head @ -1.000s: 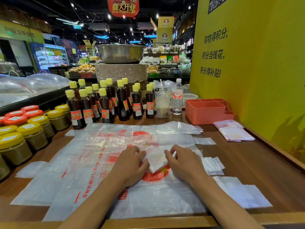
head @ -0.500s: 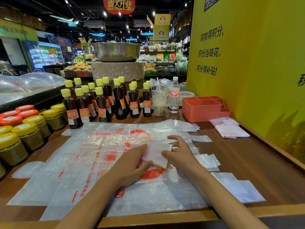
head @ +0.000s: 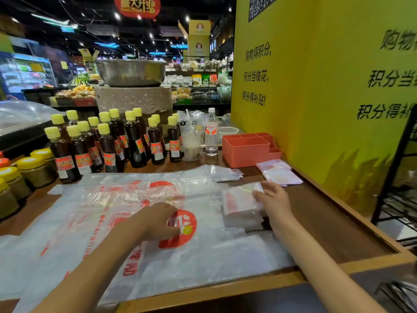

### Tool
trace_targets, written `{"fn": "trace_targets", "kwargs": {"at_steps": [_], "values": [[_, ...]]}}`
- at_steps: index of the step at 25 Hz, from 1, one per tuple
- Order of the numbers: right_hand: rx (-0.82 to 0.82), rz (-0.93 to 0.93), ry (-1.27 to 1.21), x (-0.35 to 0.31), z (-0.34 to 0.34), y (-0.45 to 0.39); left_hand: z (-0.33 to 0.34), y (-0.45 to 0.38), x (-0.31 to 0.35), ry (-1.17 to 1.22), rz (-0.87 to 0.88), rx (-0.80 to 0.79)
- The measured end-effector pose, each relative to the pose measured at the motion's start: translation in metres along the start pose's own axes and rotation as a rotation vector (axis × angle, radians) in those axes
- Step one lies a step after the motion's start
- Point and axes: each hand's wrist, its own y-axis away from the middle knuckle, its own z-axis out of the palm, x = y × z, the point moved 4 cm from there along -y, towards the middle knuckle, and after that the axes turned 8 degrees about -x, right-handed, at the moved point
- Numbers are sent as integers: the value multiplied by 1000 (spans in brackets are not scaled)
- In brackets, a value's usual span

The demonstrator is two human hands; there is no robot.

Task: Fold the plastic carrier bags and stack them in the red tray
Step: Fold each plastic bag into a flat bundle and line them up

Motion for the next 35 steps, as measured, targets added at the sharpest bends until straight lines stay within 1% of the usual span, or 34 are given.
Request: {"fn": "trace_targets", "kwargs": {"at_steps": [2,4,7,9,11,13,14,16,18,20,22,24,27,30,35], "values": [[77,5,14,2,-40,-7,-16,-7,32,-52,43,137],[156,4,84,4,-77,-10,-20,-15,78,11,155,266],[260,-47,331,2,-119,-13,-18,-29,148,89,371,363],[287,-96,504,2,-136,-13,-15,-40,185,105,453,354],[268,-104,660,7,-141,-17,-7,-55,204,92,466,301],[232,-101,896,13,-139,-21,6,-68,207,60,454,236],[239,-121,983,11,-135,-21,11,-72,205,50,448,215],[253,-231,1049,-2,-124,-15,18,-77,202,69,452,199],[180,-377,1096,-13,-110,0,22,-77,201,92,456,213],[40,-413,1217,-18,-100,17,22,-78,200,100,463,221],[-92,-329,1388,-13,-102,27,24,-81,199,110,471,234],[-191,-234,1502,-4,-109,31,26,-84,198,110,488,240],[-242,-165,1490,4,-114,24,29,-90,195,126,502,227],[-272,-106,1486,11,-115,-3,29,-94,194,126,508,215],[-279,-28,1503,16,-116,-44,27,-94,191,175,532,188]]}}
